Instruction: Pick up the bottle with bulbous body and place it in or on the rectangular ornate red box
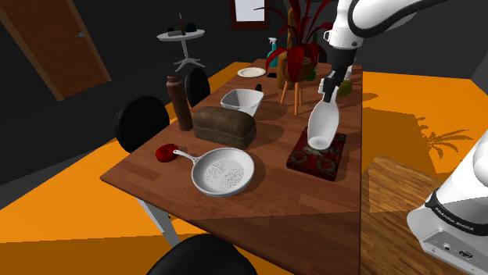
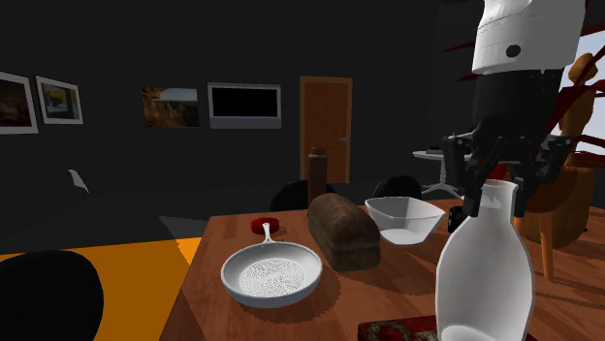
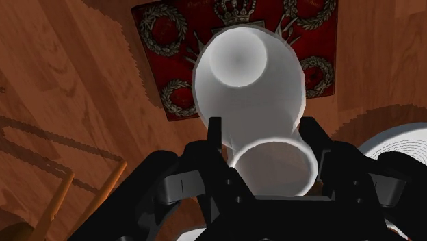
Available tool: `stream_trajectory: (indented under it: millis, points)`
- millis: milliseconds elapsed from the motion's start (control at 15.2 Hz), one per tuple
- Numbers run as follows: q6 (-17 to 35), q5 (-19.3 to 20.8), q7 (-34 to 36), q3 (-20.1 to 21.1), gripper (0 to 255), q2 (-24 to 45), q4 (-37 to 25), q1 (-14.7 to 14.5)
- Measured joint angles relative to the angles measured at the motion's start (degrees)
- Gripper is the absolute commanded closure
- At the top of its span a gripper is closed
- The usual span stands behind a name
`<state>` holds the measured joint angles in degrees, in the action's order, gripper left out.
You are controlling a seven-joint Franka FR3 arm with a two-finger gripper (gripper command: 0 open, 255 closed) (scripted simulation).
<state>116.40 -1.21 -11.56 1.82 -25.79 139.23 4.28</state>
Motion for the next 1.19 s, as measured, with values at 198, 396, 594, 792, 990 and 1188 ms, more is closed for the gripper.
stream_trajectory:
  millis: [198,396,594,792,990,1188]
  points:
    - [0.03,0.00,-0.01,0.00,0,0.00,0.01,0.00]
    - [0.03,0.00,-0.01,0.00,0,-0.01,0.01,0.00]
    - [0.03,0.00,-0.01,0.00,0,-0.01,0.01,0.00]
    - [-4.02,0.06,-0.05,-0.10,0,-0.98,-3.15,0.04]
    - [-7.09,0.04,0.07,-0.07,0,-1.64,-5.56,0.01]
    - [-7.55,0.06,0.01,-0.12,0,-1.68,-5.93,0.03]
